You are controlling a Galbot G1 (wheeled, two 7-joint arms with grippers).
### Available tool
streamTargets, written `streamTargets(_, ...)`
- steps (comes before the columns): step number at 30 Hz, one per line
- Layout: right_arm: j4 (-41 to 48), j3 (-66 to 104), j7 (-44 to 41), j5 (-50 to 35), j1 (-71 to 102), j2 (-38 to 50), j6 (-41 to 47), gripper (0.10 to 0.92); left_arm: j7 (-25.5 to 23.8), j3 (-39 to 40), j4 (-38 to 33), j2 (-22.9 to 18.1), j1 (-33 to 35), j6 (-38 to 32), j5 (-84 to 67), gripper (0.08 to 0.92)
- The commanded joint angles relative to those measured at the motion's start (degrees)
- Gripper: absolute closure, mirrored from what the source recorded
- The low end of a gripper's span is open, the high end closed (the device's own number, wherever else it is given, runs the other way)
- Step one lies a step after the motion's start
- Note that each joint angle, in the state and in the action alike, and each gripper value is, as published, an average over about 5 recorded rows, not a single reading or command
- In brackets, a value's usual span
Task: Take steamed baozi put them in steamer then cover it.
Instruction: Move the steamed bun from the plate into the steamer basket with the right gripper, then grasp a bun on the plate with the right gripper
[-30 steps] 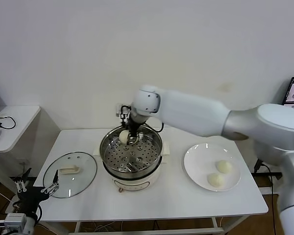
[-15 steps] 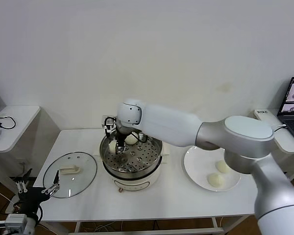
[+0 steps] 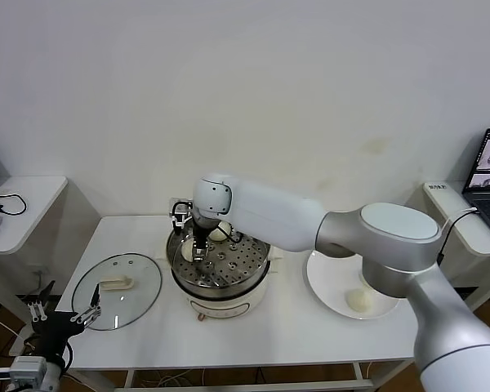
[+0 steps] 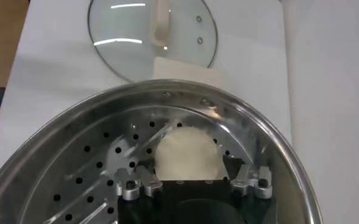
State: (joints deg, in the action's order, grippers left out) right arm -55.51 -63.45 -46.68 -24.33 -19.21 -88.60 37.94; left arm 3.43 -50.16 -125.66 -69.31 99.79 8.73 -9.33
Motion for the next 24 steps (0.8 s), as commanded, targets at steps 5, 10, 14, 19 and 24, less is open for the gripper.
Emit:
streamTargets(5, -7.8, -0.1, -3.9, -1.2, -6.1, 6.9, -0.9, 0.203, 0.0, -0.3, -0.9, -0.1, 0.4, 0.0, 0.0, 0.177)
streamTargets(10, -15.6, -2.3, -10.2, -0.2, -14.1, 15.6, -4.0, 0.202, 0.0, -0.4, -1.4, -0.1, 0.7, 0.1, 0.0, 0.177)
streamTargets(14, -22.1, -5.2, -13.8, 1.6, -18.9, 23.9, -6.8, 0.203, -0.1, -0.2, -1.7, 0.0, 0.5, 0.2, 0.1, 0.177)
streamTargets(19, -29.9, -8.5, -16.5, 5.8, -21.8, 36.2, -9.9, 0.202, -0.1, 0.2, -2.0, 0.0, 0.6, 0.2, 0.1, 0.177)
streamTargets(24, -35.3, -9.5, -17.8, 11.0, -20.6, 46.9, -12.5, 0.203, -0.1, 0.7, -2.2, 0.0, 1.1, 0.2, 0.3, 0.177)
